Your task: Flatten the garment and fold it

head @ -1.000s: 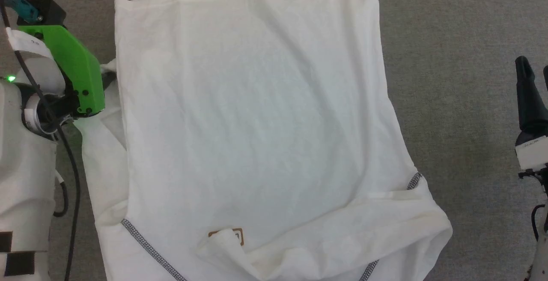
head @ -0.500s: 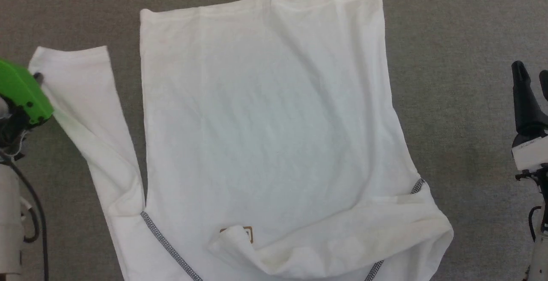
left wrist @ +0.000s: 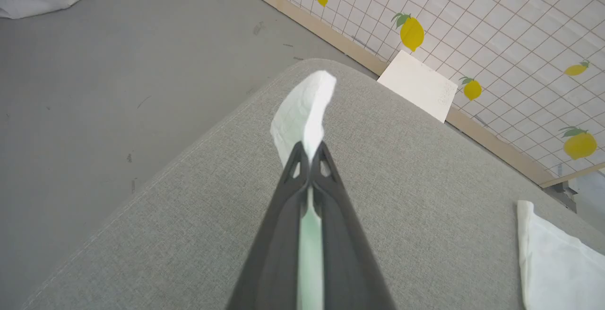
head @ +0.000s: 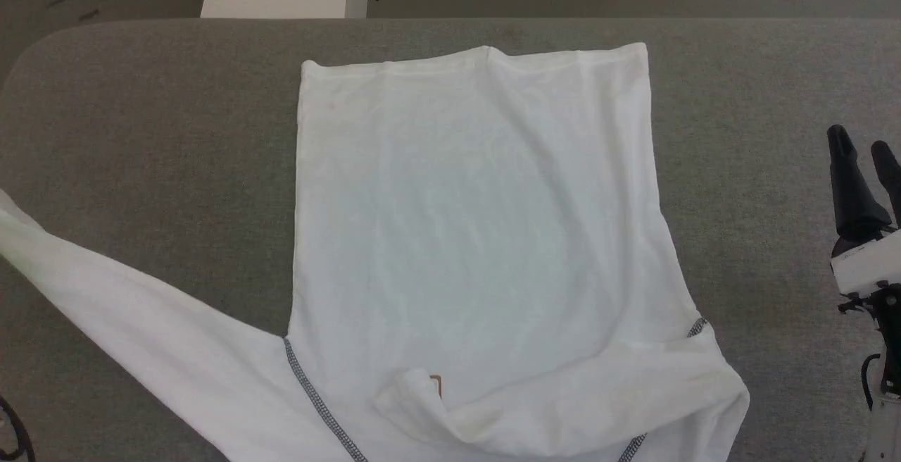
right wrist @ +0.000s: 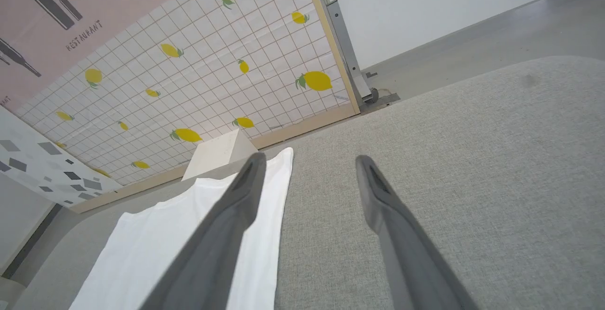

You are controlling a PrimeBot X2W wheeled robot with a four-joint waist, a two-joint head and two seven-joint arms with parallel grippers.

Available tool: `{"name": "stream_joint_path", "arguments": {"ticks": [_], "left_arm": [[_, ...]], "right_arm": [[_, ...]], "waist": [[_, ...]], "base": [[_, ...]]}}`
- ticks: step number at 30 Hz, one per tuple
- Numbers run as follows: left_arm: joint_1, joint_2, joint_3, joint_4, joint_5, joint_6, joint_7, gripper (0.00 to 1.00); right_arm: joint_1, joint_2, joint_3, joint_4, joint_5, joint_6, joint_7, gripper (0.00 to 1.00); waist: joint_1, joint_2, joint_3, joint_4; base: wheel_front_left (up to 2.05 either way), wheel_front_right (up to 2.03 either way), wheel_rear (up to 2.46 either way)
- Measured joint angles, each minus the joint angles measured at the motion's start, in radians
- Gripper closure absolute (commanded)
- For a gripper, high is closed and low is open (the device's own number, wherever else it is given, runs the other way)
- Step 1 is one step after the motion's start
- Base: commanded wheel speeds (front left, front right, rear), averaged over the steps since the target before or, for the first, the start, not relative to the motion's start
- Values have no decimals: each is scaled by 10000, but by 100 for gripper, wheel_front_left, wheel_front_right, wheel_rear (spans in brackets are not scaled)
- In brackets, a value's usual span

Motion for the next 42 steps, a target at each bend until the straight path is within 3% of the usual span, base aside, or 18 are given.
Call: {"name": "stream_joint_path", "arguments": {"ticks": [5, 11, 17, 24, 34, 40, 41, 42], "left_arm": [[389, -151, -123, -986, -102, -525, -224, 100], [836, -1246, -911, -2991, -732, -1193, -96, 100], [850, -2840, -2671, -4439, -1198, -1511, 504, 100], [862, -4080, -5555, -4924, -1110, -1835, 1319, 100], [1602, -4299, -9490, -3085, -905, -2171, 1967, 100], [2031, -3950, -10905, -2552, -1225, -2182, 2993, 100], [2061, -3825, -11020, -2468, -1312, -2182, 3304, 90], [2089, -3745, -11060, -2443, -1413, -2182, 3499, 0]], "right_arm": [[170, 0, -12, 159, 6, 0, -35, 0], [442, 2, 4, 407, 92, 0, -119, 0], [608, 0, -38, 470, 98, 0, -132, 0], [777, 0, 44, 510, 186, 0, -132, 0], [814, 2, 199, 757, 351, 0, -313, 0], [815, -2, 125, 871, 359, 0, -397, 0], [815, 0, 113, 888, 359, 0, -418, 0], [815, 0, 105, 897, 359, 0, -439, 0]], "waist": [[0, 0, -415, 51], [0, 0, -913, 71], [0, 0, -1319, 70], [0, 0, -1507, -205], [0, 1, -1399, -812], [0, 1, -1293, -1022], [0, 1, -1289, -1021], [0, 1, -1288, -1008]], "base": [[0, 0, 0], [0, 0, 0], [0, 0, 0], [0, 0, 0], [0, 0, 0], [0, 0, 0], [0, 0, 0], [0, 0, 0]]}}
